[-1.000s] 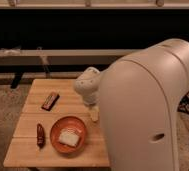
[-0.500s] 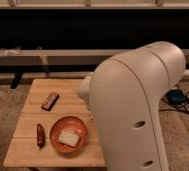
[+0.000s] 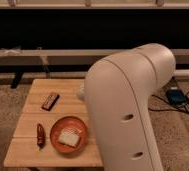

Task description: Stand the bottle upright

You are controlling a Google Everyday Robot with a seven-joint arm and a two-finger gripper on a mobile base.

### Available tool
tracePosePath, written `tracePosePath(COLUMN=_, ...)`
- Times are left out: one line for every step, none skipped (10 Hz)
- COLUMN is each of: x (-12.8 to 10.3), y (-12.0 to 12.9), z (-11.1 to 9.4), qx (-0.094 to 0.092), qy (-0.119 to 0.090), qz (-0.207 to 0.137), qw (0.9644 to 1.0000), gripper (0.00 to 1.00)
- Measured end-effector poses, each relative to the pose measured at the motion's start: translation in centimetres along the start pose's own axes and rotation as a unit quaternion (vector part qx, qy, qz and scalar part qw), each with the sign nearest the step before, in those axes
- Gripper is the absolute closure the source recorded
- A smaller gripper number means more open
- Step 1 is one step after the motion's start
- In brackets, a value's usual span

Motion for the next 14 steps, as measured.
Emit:
tracePosePath(x=-0.2, y=0.0, z=0.6, qx=-0.006, qy=0.006, qz=-0.002, qw=1.0, gripper=0.2)
tracePosePath(x=0.1, y=0.1, z=1.0, qx=-0.011, qy=0.013, qz=0.0, qw=0.9999, gripper=0.24)
tracePosePath(x=0.2, y=0.1, z=1.4, qx=-0.015, qy=0.019, qz=0.0, qw=0.9997, gripper=0.3)
tracePosePath(x=0.1, y=0.1, z=1.7, qx=-0.018, qy=0.026, qz=-0.001, qw=0.9995, gripper=0.4)
tracePosePath(x=0.1, y=0.1, z=2.0, qx=-0.021, qy=0.034, qz=-0.002, qw=0.9992, gripper=0.51)
tracePosePath(x=0.5, y=0.2, z=2.2, qx=-0.023, qy=0.044, qz=0.001, qw=0.9988, gripper=0.61)
tracePosePath(x=0.6, y=0.2, z=2.1, qx=-0.023, qy=0.053, qz=0.001, qw=0.9983, gripper=0.71)
tracePosePath(x=0.4, y=0.2, z=1.9, qx=-0.021, qy=0.056, qz=-0.001, qw=0.9982, gripper=0.83)
tracePosePath(x=0.5, y=0.2, z=1.6, qx=-0.02, qy=0.059, qz=0.001, qw=0.9981, gripper=0.91)
tracePosePath(x=0.4, y=0.1, z=1.0, qx=-0.015, qy=0.061, qz=0.001, qw=0.9981, gripper=0.98)
tracePosePath(x=0.0, y=-0.1, z=0.3, qx=-0.009, qy=0.061, qz=-0.001, qw=0.9981, gripper=1.0)
tracePosePath(x=0.0, y=-0.2, z=-0.5, qx=-0.004, qy=0.06, qz=0.001, qw=0.9982, gripper=1.0)
tracePosePath(x=-0.2, y=-0.5, z=-1.2, qx=0.002, qy=0.055, qz=0.004, qw=0.9985, gripper=1.0)
tracePosePath(x=-0.3, y=-0.8, z=-2.0, qx=0.005, qy=0.05, qz=0.005, qw=0.9987, gripper=1.0)
